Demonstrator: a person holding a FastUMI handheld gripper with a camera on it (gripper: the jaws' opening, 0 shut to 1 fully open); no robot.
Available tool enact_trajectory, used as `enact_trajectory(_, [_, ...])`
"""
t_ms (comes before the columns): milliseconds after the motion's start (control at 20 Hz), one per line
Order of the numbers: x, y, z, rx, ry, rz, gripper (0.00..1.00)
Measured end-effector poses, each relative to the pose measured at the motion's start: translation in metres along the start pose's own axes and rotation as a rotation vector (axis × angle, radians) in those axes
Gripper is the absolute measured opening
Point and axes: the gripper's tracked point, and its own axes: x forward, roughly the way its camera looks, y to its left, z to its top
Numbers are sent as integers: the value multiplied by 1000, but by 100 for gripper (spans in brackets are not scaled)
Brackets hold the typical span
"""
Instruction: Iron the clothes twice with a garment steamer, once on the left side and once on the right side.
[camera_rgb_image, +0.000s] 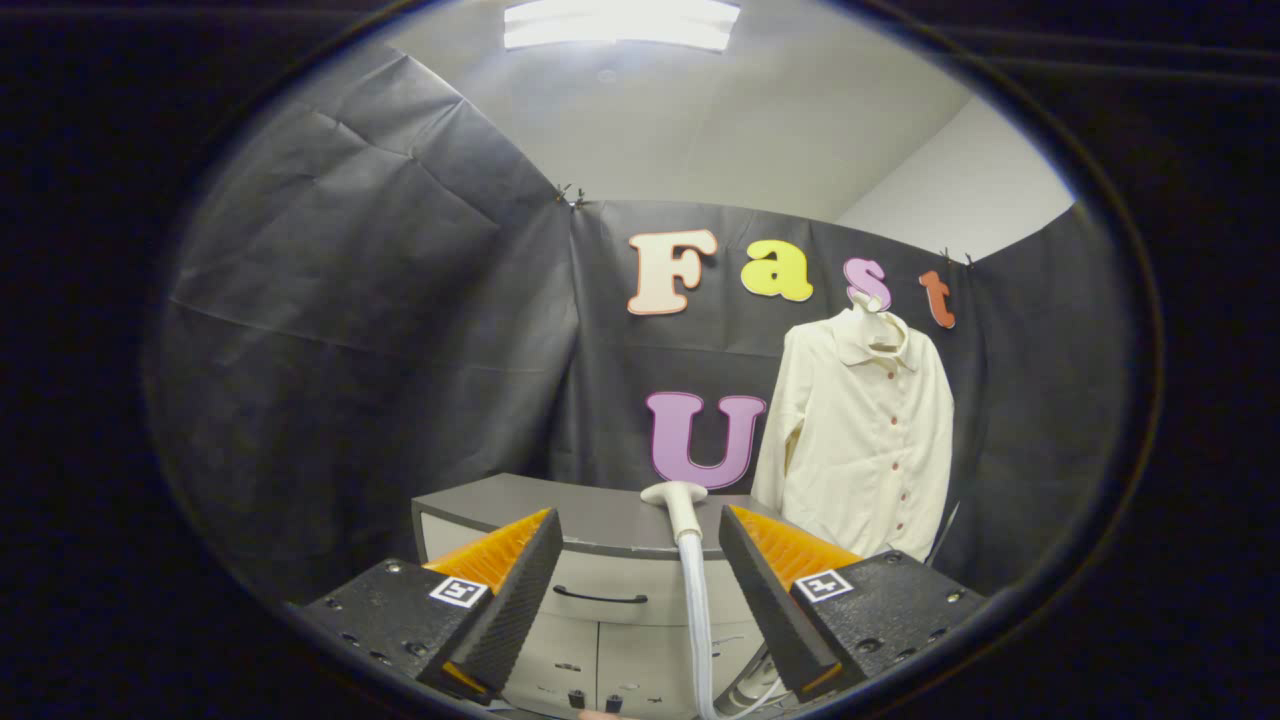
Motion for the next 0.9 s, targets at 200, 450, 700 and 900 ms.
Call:
enact_trajectory(200, [0,1,-3,0,3,2,96])
enact_trajectory(450, [2,1,-7,-4,9,1,96])
enact_trajectory(700, [9,-1,-8,-6,9,-4,96])
enact_trajectory(900, [22,-3,-12,-9,19,0,96])
